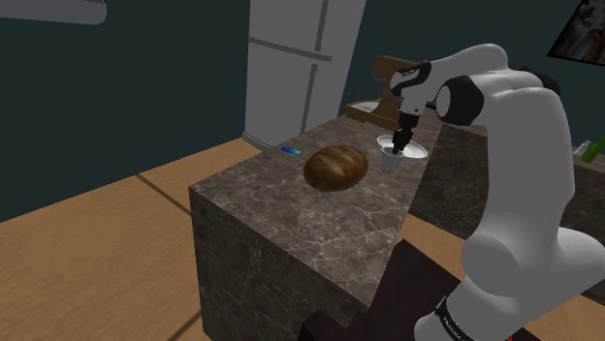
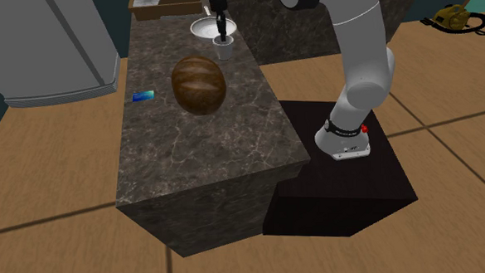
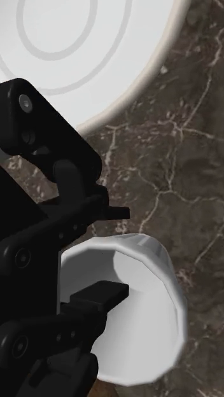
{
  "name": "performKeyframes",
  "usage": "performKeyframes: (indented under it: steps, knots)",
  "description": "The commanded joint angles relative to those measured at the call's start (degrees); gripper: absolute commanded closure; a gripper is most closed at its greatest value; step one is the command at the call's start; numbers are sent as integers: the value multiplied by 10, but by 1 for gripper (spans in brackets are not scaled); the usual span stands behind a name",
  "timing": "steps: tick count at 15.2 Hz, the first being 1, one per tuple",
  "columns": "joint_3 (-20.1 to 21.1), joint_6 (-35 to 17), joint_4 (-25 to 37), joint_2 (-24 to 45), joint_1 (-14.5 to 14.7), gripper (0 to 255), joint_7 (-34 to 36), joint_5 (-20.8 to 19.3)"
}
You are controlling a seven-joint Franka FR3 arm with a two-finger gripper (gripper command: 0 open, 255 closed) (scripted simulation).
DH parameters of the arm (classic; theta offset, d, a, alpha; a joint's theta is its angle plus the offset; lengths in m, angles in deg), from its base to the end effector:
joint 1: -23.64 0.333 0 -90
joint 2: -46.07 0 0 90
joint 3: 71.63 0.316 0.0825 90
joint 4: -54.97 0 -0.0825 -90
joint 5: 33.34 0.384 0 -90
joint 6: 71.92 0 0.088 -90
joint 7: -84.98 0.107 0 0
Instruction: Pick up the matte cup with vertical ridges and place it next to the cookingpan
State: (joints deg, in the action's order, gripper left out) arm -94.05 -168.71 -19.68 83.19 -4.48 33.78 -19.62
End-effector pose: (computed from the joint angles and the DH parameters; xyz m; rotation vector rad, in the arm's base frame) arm 0.5066 -0.4856 0.3658 -2.9715 -0.0068 0.2083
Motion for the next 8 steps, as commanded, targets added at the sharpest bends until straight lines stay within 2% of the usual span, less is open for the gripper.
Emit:
performKeyframes:
  steps: [1, 5, 8]
  knots:
    - [0, 0, 0, 0, 0, 0, 0, 0]
    - [0, 0, 0, 0, 0, 0, 0, 0]
    - [0, 64, 78, 12, -13, 0, 5, 0]
